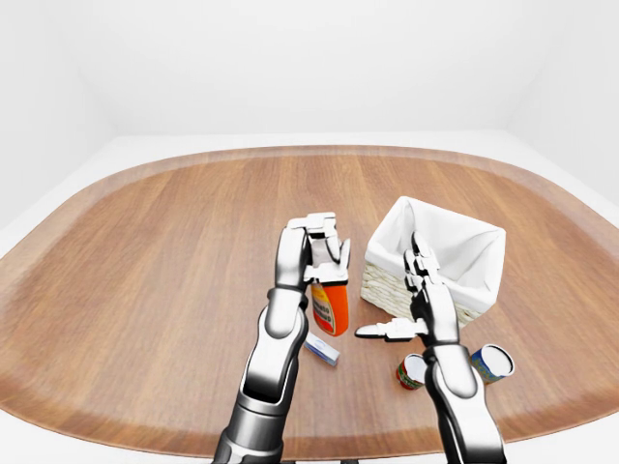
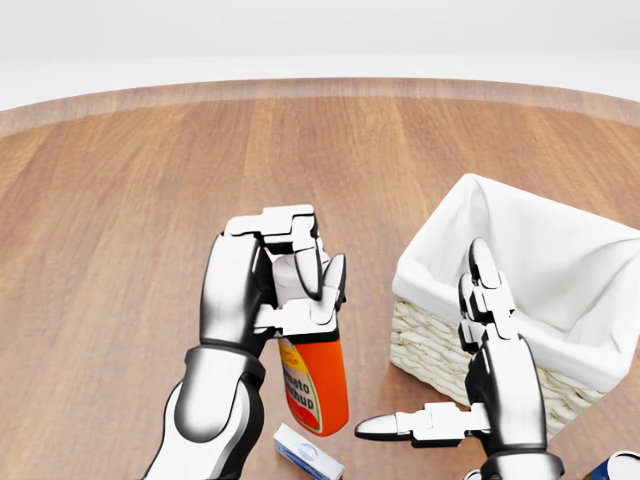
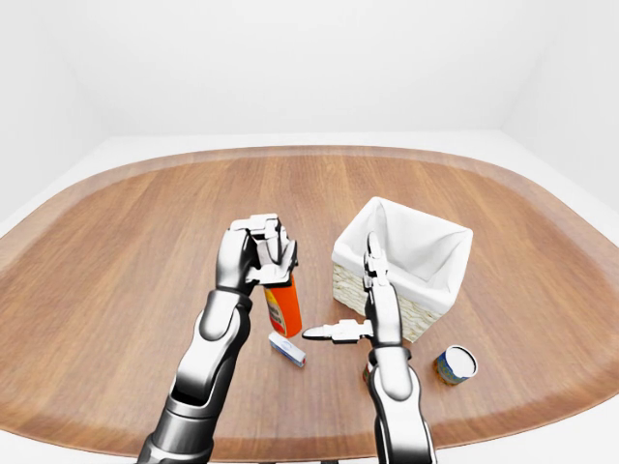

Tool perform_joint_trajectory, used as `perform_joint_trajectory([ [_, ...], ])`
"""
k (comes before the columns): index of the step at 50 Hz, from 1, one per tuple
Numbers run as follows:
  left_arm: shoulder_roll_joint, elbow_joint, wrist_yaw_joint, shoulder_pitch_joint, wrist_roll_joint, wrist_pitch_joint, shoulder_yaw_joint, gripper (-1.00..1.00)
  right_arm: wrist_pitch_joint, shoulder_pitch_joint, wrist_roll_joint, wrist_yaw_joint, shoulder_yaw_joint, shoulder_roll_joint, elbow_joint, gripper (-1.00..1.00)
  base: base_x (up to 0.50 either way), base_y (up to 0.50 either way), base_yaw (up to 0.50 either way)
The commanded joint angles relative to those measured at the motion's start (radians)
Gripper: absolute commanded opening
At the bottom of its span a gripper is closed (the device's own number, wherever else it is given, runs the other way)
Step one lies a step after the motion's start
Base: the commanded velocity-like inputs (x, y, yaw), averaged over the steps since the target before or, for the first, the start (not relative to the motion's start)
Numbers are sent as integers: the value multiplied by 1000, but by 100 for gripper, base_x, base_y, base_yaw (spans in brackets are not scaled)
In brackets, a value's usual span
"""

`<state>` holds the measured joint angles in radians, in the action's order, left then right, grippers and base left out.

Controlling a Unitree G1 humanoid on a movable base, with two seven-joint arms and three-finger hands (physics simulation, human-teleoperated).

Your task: Pick up the ketchup, and put it in the basket.

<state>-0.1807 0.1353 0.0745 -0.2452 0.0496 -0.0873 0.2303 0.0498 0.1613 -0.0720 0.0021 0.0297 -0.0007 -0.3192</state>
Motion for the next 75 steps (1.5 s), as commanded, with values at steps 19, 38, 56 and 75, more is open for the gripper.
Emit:
perform_joint_trajectory([
  [19, -65, 54, 54, 53, 77, 0, 143, -100, 1, 6, 1, 2, 8, 0, -7, 100, 0, 0, 0],
  [38, -114, 67, 55, 44, 119, 0, 217, -100, 9, 11, 11, 9, -2, -1, -24, 100, 0, 0, 0],
  [56, -168, -6, 58, 3, 164, 10, 265, -100, 16, 12, 21, 20, -9, -2, -34, 100, 0, 0, 0],
  [75, -168, -125, 63, -54, 242, 41, 270, -100, 23, 22, 24, 26, -8, -2, -54, 100, 0, 0, 0],
])
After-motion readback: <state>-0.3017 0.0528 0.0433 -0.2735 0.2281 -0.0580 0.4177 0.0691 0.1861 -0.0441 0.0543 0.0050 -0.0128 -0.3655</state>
